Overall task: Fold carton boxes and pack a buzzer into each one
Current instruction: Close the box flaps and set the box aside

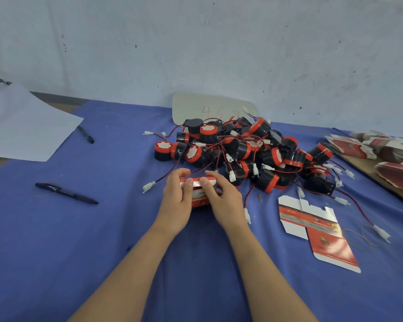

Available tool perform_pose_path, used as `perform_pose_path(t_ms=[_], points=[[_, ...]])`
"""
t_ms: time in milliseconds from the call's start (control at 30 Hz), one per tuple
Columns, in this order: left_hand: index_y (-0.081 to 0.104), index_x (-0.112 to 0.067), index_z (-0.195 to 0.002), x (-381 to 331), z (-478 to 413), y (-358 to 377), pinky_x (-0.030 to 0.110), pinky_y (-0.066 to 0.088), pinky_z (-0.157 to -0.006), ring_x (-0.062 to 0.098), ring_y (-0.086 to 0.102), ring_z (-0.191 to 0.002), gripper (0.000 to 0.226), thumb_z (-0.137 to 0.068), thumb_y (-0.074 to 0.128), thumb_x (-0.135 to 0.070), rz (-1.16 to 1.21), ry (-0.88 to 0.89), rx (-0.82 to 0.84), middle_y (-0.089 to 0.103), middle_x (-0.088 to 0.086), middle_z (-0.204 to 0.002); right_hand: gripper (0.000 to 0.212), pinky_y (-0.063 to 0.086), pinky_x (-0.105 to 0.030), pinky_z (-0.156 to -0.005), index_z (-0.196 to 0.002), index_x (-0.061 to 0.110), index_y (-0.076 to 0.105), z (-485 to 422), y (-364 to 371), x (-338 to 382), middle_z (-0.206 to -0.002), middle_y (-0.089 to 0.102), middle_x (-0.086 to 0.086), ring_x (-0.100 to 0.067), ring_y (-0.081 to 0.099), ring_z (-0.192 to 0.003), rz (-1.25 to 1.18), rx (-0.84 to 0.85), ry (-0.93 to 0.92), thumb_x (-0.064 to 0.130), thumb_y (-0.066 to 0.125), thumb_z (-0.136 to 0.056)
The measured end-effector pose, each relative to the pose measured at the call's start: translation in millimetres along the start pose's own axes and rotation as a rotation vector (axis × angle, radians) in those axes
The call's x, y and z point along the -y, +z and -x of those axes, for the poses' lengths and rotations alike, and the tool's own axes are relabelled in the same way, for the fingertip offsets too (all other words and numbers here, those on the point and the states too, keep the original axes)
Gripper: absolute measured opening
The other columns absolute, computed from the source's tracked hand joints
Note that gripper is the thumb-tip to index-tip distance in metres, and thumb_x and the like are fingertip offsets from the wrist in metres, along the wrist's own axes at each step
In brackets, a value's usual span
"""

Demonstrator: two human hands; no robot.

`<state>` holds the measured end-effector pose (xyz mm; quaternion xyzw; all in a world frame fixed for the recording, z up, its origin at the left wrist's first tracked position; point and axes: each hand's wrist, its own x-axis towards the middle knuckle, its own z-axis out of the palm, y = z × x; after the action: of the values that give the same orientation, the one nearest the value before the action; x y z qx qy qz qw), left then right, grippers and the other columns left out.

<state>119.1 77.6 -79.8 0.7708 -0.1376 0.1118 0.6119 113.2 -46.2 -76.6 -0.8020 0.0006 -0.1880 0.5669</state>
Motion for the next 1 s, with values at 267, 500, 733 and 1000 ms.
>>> perform_pose_path(t_ms=[267,500,733,1000], points=[[0.057,-0.017,-0.106,-4.0,-0.2,-8.8,0.021,0.045,-0.089,0.009,0.049,-0.113,0.03,-0.092,0.04,0.003,0.067,-0.031,0.07,0.051,-0.006,-0.12,0.014,0.049,-0.015,-0.073,-0.102,0.027,0.07,-3.2,-16.7,-4.7,-0.104,0.071,0.007,-0.005,0.065,-0.092,-0.216,0.243,0.141,0.021,0.063,-0.091],[0.068,-0.028,-0.102,-10.9,-1.4,-11.9,0.022,0.031,-0.101,0.001,0.03,-0.133,0.034,-0.101,0.037,-0.016,0.091,-0.172,0.144,0.033,-0.017,-0.142,0.017,0.048,-0.028,-0.084,-0.103,0.02,0.069,-3.1,-9.2,-3.4,-0.108,0.069,-0.007,-0.021,0.061,-0.101,-0.219,0.182,0.219,0.026,0.054,-0.097],[0.002,-0.012,-0.153,-13.0,4.1,10.0,0.037,0.027,-0.112,0.029,0.023,-0.143,0.064,-0.099,0.038,-0.01,-0.082,-0.36,-0.097,0.013,0.012,-0.158,0.031,0.04,-0.016,-0.067,-0.127,0.011,0.054,2.2,7.4,8.2,-0.112,0.061,-0.003,-0.013,0.053,-0.096,0.111,0.132,0.231,0.015,0.04,-0.1],[0.039,-0.022,-0.144,-76.4,22.4,28.5,0.028,0.04,-0.101,0.011,0.048,-0.12,0.041,-0.103,0.038,-0.022,0.212,-0.168,-0.163,0.047,0.001,-0.141,0.038,0.048,-0.037,-0.098,-0.138,0.017,0.044,30.0,-16.7,51.1,-0.134,0.053,-0.008,-0.02,0.056,-0.117,-0.296,-0.218,0.208,0.022,0.045,-0.101]])
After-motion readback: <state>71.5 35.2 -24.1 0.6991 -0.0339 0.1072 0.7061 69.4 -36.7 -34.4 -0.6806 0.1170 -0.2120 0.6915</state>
